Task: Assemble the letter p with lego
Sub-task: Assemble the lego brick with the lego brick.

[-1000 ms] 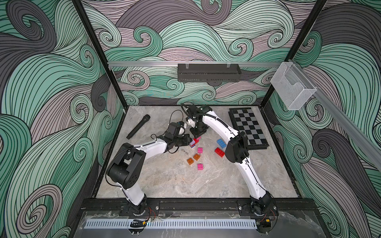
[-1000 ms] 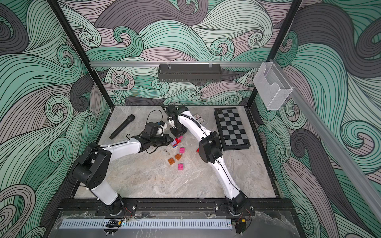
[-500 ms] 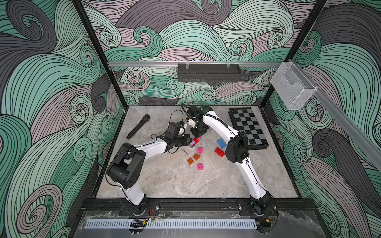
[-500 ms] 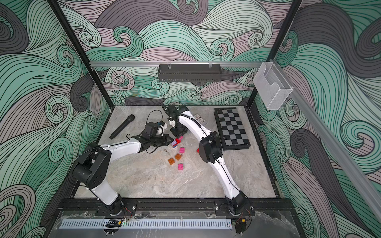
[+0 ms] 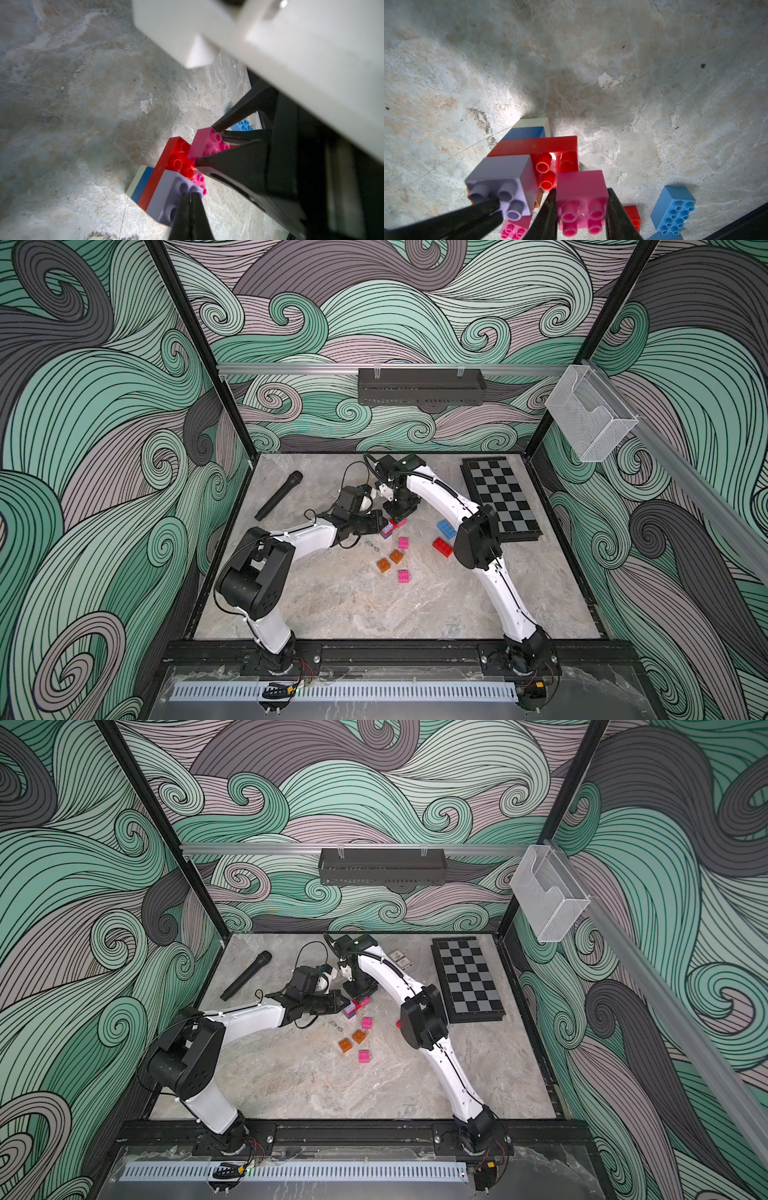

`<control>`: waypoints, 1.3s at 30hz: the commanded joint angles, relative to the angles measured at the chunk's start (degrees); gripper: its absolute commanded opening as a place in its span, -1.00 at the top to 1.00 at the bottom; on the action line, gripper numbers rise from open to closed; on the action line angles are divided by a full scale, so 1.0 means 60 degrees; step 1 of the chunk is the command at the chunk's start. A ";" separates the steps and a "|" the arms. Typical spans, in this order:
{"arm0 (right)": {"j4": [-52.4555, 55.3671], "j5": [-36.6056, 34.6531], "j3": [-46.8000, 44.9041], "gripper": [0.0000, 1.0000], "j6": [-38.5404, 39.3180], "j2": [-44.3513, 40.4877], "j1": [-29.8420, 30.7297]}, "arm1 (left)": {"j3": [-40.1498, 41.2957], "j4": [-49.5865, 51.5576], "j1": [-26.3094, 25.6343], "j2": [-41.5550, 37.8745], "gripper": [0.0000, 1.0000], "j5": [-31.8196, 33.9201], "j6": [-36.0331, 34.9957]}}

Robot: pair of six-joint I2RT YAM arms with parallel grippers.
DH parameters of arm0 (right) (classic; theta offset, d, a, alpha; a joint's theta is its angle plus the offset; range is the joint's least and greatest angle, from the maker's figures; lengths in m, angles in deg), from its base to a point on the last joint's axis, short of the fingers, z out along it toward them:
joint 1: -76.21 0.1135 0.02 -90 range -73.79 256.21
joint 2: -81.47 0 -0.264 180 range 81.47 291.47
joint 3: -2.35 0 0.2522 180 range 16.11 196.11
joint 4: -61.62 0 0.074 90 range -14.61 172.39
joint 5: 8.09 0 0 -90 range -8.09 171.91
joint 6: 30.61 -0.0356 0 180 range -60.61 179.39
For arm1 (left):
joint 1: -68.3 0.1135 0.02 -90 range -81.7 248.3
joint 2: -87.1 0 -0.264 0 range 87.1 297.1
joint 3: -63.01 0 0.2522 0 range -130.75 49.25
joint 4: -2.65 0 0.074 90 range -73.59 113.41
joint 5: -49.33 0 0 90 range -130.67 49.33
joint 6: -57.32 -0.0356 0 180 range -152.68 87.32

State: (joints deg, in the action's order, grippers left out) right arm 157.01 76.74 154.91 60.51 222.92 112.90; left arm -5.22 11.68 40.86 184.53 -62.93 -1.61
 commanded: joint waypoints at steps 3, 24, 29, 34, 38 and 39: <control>0.0176 -0.0121 0.0418 0.58 0.0051 0.0023 0.0012 | 0.0081 0.1128 0.0064 0.0404 1.00 0.0152 -0.0123; 0.0182 0.0122 0.0886 0.59 -0.0027 0.0430 0.0034 | 0.0158 0.1069 0.0076 0.0505 1.00 0.0033 -0.0137; 0.0186 0.0144 0.0974 0.58 0.0000 0.0577 0.0053 | 0.0169 0.1058 0.0076 0.0511 1.00 0.0034 -0.0139; 0.0189 0.0187 0.0961 0.58 0.0025 0.0666 0.0081 | 0.0162 0.1056 0.0073 0.0520 1.00 0.0033 -0.0138; 0.0209 0.0188 0.0957 0.58 0.0083 0.0676 0.0095 | 0.0207 0.1052 0.0075 0.0502 1.00 0.0033 -0.0147; 0.0219 0.0187 0.0952 0.58 0.0103 0.0697 0.0111 | 0.0217 0.1054 0.0076 0.0505 1.00 0.0046 -0.0149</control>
State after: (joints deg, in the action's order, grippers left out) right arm 157.21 77.28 159.85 60.51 225.58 113.01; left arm -5.22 11.31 40.93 184.88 -64.35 -1.61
